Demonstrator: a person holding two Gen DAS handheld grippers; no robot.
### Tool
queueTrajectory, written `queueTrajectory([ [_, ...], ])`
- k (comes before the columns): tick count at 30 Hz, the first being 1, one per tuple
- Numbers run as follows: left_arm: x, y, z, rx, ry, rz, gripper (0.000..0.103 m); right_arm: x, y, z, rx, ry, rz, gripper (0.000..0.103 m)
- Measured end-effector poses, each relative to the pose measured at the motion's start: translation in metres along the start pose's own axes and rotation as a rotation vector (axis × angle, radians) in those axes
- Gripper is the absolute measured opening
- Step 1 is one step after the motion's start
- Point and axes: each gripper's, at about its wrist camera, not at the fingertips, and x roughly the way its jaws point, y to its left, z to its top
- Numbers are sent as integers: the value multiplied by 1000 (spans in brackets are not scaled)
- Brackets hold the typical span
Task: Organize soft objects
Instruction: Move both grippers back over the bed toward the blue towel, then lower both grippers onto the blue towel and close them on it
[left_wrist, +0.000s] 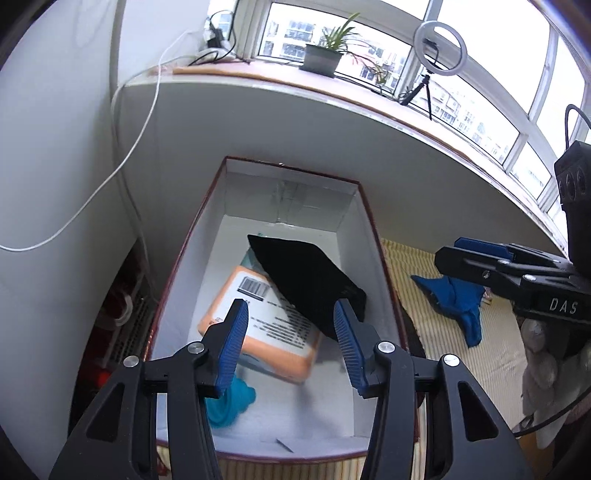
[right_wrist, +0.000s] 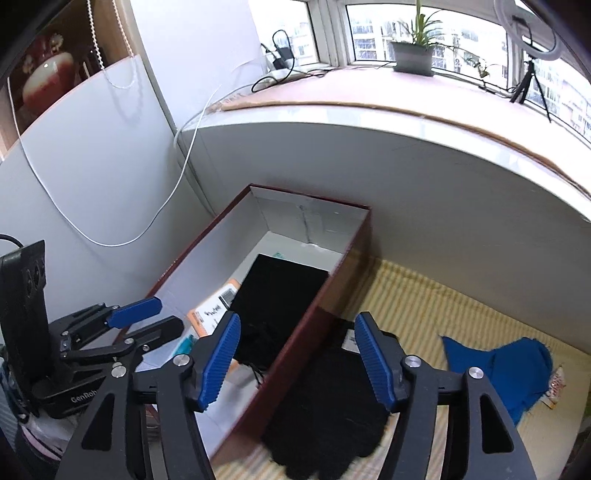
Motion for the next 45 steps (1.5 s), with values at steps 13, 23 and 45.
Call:
queueTrajectory([
  [13,-35,-62,-24,151,-116,67,56,-48,-53,-52,11,-23,-58,72],
  [23,-44,-111,-45,262,-135,60,56,-92,-100,-103,63,-87,-151,72],
  [45,-55,-129,-105,178,-69,-105,58,-139,-166,-176,159,-54,-165,72],
])
